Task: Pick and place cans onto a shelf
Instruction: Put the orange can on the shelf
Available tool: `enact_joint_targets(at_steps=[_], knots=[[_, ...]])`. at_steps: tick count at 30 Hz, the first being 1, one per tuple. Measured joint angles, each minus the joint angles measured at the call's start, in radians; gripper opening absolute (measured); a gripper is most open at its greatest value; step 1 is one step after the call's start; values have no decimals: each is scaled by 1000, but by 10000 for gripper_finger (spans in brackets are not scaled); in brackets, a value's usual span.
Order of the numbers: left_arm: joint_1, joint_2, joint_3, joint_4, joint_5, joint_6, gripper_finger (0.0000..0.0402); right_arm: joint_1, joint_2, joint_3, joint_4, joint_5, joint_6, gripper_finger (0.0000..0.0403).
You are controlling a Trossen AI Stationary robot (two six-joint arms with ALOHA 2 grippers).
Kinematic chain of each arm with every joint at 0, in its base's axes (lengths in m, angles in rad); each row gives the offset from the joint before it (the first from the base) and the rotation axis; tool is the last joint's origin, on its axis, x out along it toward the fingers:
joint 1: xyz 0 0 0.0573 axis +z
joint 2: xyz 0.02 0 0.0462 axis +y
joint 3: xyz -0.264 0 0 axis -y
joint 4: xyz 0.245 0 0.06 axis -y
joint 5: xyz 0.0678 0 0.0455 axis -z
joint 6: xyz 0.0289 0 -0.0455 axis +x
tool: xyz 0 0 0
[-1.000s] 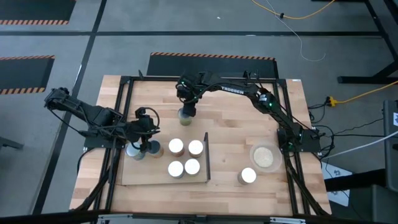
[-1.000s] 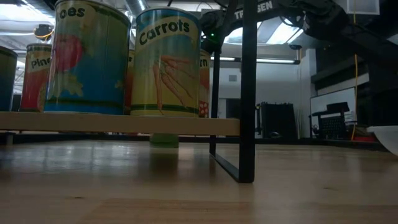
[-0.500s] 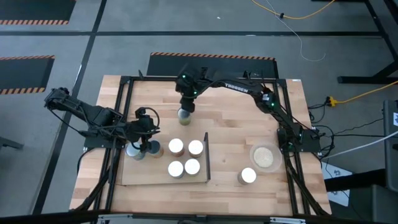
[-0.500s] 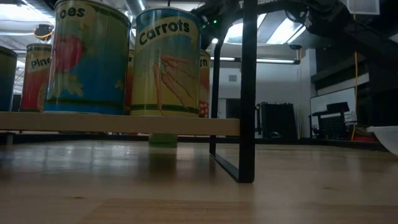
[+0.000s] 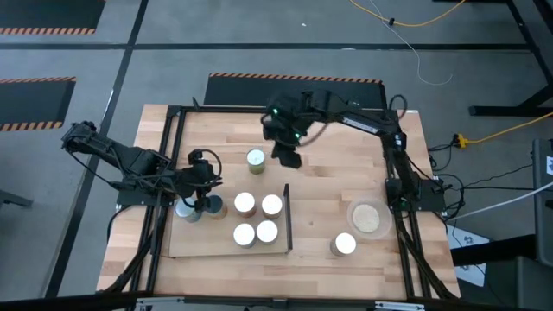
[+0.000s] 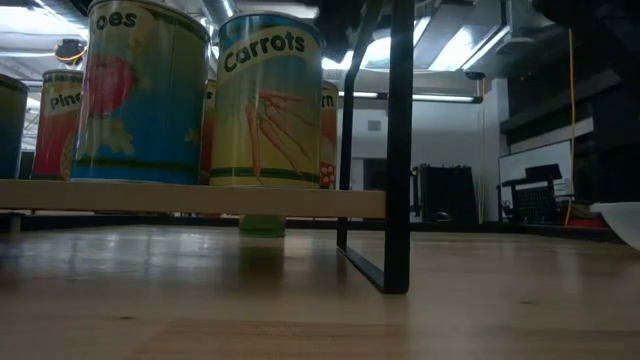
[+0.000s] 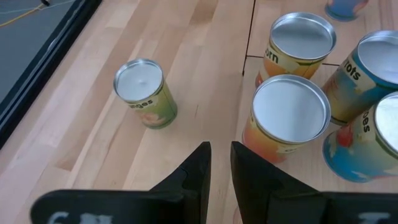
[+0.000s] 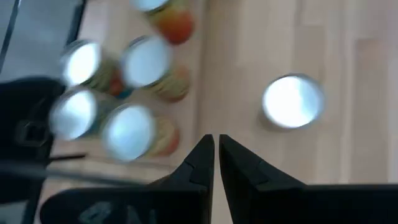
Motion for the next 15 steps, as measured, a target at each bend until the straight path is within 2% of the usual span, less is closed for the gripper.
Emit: enact_joint_targets(at_steps=[7,11,15], knots=[[0,0,0,7,-5,-1,55,167,-86,-17,-191,8,0,30],[0,0,0,7,-6,-1,55,295,-109,-81,-245,96,55,30],[0,0,0,8,-6,-1,55,419,-149,-201,-233,198,163,30]])
